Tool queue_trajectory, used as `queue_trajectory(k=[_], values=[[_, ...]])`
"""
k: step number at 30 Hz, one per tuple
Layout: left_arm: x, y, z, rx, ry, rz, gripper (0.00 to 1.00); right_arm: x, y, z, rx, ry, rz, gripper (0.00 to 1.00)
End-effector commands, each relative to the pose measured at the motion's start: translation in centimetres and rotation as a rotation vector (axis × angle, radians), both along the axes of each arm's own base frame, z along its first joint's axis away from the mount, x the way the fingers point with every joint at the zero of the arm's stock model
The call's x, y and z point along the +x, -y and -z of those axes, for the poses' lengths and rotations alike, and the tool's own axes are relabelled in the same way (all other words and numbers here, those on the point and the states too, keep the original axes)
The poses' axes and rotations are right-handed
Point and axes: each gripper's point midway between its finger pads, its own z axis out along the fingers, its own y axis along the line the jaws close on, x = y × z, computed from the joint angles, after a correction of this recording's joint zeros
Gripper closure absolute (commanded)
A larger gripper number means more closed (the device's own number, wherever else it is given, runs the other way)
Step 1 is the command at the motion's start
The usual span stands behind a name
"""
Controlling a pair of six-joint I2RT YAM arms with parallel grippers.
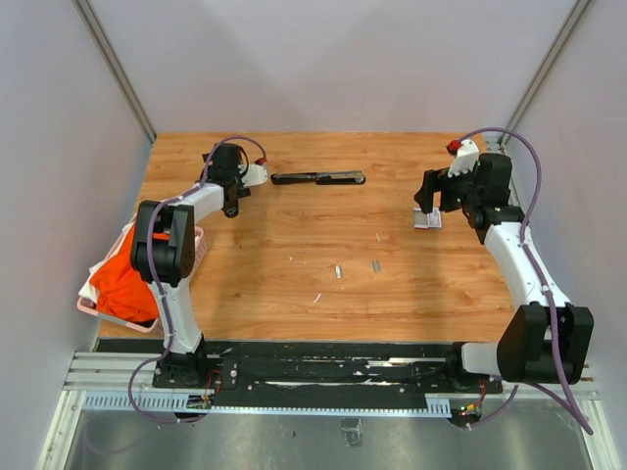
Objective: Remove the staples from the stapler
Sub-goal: Pick up the stapler from the center of the board.
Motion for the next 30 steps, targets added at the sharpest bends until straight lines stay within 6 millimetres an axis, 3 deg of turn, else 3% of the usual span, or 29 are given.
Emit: queue_trajectory(k=[1,6,11,21,30], values=[[-0.5,2.3,0.4,-0.075,-0.022,0.103,0.02,0.1,0.4,-0.1,0.009,0.012,0.009,0.16],[-1.1,3.2,0.8,-0.101,-0.054,0.127,0.02,0.2,0.4,0.1,0.012,0.007,0.009,0.16],[-0.7,2.5,-0.5,-0.133,-0.042,0.072,0.02,0.1,0.4,0.0,0.009,0.011,0.009,0.16],[-1.9,5.9,-1.0,-0.362,-0.108,0.131,0.02,0.2,0.4,0.2,0.010,0.003,0.006,0.16],[-2.0,8.2,0.2,-0.385,-0.132,0.141,0.02,0.3,0.3,0.6,0.011,-0.008,0.003,0.16]])
